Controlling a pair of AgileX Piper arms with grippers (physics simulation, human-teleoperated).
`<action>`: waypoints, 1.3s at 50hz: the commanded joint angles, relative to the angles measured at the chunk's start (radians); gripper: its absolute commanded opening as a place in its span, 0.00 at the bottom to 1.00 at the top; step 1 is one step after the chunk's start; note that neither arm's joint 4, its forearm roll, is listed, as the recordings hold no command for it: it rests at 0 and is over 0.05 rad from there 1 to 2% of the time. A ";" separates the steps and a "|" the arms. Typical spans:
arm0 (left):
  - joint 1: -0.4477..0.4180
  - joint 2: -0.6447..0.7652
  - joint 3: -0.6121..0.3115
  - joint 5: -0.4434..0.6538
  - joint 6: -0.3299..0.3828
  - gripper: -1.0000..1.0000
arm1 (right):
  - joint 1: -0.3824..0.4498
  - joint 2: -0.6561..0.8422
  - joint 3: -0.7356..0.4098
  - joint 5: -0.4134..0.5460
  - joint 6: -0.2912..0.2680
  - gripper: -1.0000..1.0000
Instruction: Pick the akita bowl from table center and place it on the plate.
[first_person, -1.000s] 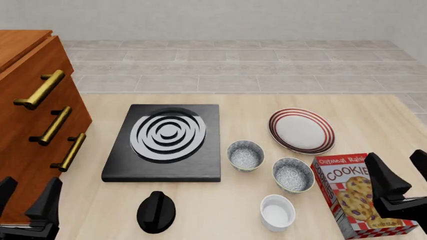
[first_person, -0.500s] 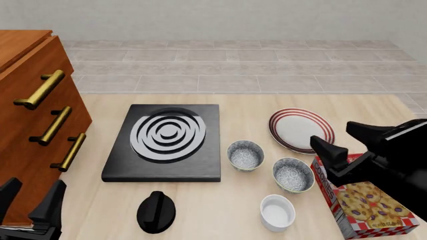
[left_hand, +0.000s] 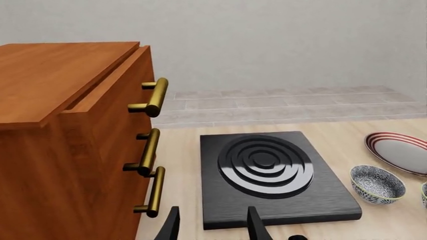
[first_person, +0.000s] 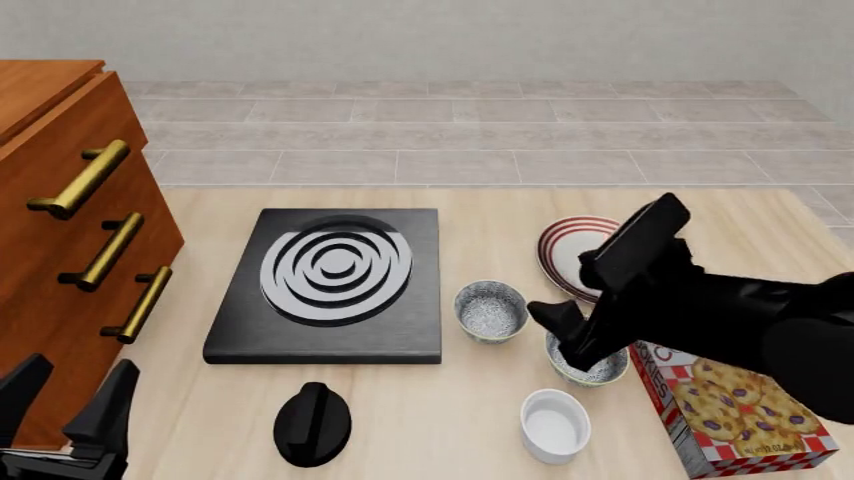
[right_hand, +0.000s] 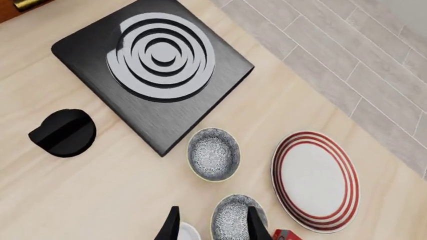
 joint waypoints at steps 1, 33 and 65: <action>-0.004 0.032 0.000 -0.024 -0.001 1.00 | 0.042 0.177 -0.114 0.099 -0.106 1.00; -0.037 0.047 0.001 -0.011 0.004 1.00 | 0.022 0.456 -0.261 0.208 -0.350 1.00; -0.048 0.084 0.001 -0.038 0.008 1.00 | 0.011 0.614 -0.306 0.159 -0.446 1.00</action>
